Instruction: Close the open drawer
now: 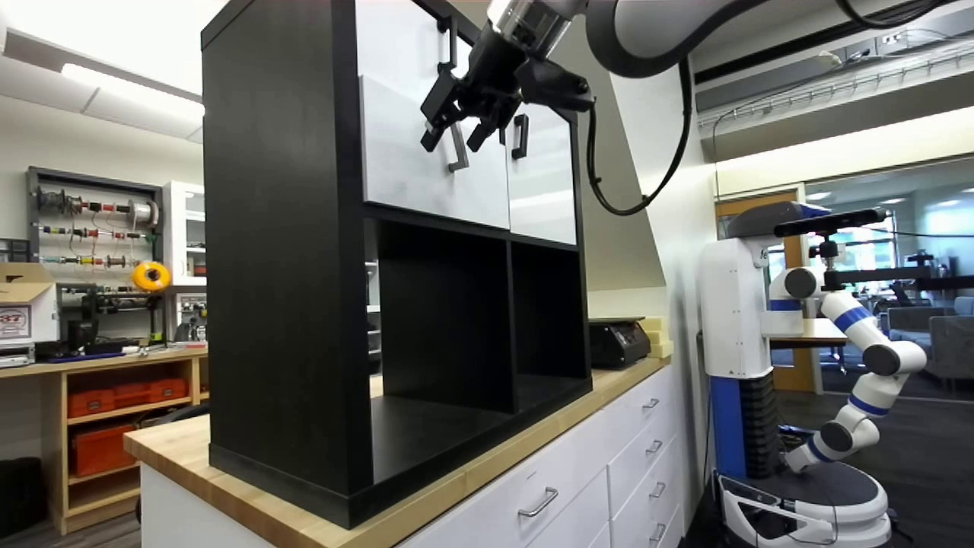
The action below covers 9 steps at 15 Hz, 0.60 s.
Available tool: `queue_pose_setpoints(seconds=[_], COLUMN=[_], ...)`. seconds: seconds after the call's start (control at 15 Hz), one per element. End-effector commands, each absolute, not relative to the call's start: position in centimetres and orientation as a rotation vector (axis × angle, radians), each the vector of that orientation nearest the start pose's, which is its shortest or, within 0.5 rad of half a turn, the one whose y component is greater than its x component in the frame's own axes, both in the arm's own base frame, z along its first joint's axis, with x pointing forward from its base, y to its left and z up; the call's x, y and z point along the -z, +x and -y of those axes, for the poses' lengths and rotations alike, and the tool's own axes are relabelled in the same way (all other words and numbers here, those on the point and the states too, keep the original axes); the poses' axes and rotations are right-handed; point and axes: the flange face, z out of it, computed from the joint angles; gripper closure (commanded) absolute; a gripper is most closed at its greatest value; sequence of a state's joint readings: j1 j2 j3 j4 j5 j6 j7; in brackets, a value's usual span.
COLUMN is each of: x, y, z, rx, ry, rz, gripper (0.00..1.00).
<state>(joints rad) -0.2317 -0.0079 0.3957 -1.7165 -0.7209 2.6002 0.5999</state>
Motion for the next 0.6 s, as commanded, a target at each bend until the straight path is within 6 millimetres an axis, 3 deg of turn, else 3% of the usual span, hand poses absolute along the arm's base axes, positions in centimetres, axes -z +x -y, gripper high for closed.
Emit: queue_pose_setpoints(seconds=[0.0, 0.2, 0.53], x=[-66.8, -65.1, -60.9], y=[55.7, 53.4, 50.9], z=[-13.5, -14.7, -13.1], rx=[1.44, 1.226, 0.931], ry=[-3.021, -3.09, -3.177], rz=[-0.034, -0.093, -0.232], gripper=[0.0, 0.0, 0.0])
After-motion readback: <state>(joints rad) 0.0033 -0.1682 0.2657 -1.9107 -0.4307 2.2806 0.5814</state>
